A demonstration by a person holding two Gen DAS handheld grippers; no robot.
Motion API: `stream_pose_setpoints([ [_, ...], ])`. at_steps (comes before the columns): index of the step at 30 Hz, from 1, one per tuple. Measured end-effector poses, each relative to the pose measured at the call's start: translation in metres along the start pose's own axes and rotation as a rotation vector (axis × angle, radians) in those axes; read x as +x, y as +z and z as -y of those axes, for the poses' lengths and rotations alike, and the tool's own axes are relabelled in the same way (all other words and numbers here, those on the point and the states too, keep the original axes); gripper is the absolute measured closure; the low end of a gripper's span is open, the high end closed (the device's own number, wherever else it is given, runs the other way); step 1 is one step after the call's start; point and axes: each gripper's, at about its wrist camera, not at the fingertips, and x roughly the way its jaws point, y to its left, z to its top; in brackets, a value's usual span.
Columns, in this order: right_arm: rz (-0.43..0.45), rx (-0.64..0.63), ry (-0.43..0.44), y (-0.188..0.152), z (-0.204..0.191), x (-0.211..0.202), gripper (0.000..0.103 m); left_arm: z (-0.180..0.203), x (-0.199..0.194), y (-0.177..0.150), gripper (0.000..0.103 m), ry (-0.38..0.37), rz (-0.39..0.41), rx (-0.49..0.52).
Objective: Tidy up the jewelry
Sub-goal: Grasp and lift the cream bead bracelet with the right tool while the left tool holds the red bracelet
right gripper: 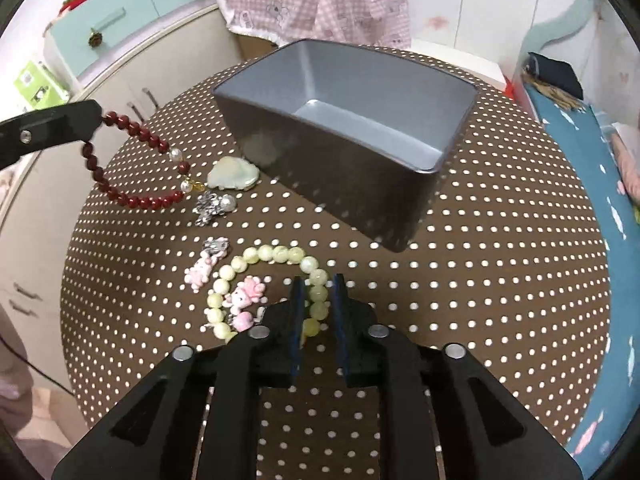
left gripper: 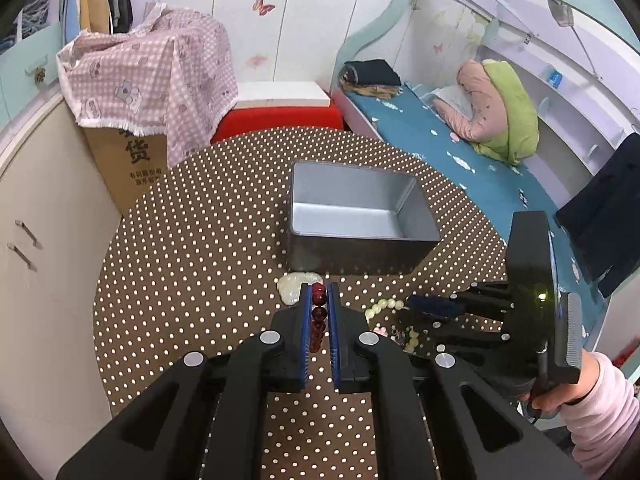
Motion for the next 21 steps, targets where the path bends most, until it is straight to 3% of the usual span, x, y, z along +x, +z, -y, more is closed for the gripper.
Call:
stream_pose_setpoints([
  [1,-0.001,-0.005,0.005,0.001,-0.002,0.002,0.073,-0.001,0.002,-0.001,0.097,-0.003,-0.004,-0.003],
  [8,0.011,-0.075,-0.06,0.001,-0.017,0.01,0.072,-0.006,0.013,-0.004,0.097,-0.021,-0.033,-0.049],
  [9,0.013,-0.073,-0.06,0.0,-0.016,0.01,0.073,-0.005,0.014,-0.005,0.097,-0.022,-0.032,-0.047],
  [13,-0.006,-0.091,-0.037,-0.002,-0.022,0.007,0.093,-0.001,0.016,-0.004,0.096,-0.026,-0.034,-0.04],
  [21,0.035,-0.052,-0.084,-0.003,-0.021,-0.003,0.093,0.004,0.012,-0.006,0.096,-0.038,-0.026,-0.039],
])
